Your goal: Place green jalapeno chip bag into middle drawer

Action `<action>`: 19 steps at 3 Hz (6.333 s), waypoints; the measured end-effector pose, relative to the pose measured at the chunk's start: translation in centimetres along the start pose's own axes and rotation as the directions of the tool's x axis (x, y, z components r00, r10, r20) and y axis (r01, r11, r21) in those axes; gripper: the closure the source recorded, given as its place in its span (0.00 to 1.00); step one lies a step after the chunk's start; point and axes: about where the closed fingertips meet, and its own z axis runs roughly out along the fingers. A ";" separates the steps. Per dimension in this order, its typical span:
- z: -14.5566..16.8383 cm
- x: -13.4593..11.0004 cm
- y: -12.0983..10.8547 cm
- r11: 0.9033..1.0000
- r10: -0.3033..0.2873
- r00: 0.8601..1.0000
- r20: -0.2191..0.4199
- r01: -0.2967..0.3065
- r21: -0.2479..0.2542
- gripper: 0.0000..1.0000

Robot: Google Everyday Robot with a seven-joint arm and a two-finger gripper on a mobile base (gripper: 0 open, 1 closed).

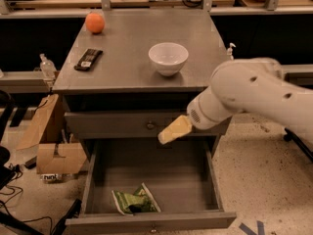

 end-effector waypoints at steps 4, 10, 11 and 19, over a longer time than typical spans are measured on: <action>17.9 5.2 5.6 0.986 0.151 0.971 -0.185 -0.162 -0.041 0.00; 34.4 12.2 15.7 0.984 0.092 0.934 -0.346 -0.138 -0.112 0.19; 34.4 12.3 15.7 0.984 0.092 0.934 -0.347 -0.138 -0.111 0.41; 5.3 7.9 1.8 0.923 0.196 0.981 0.012 -0.181 -0.339 1.00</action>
Offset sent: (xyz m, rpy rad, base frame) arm 0.0100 0.0859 -0.1848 -0.0275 0.2246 -0.1297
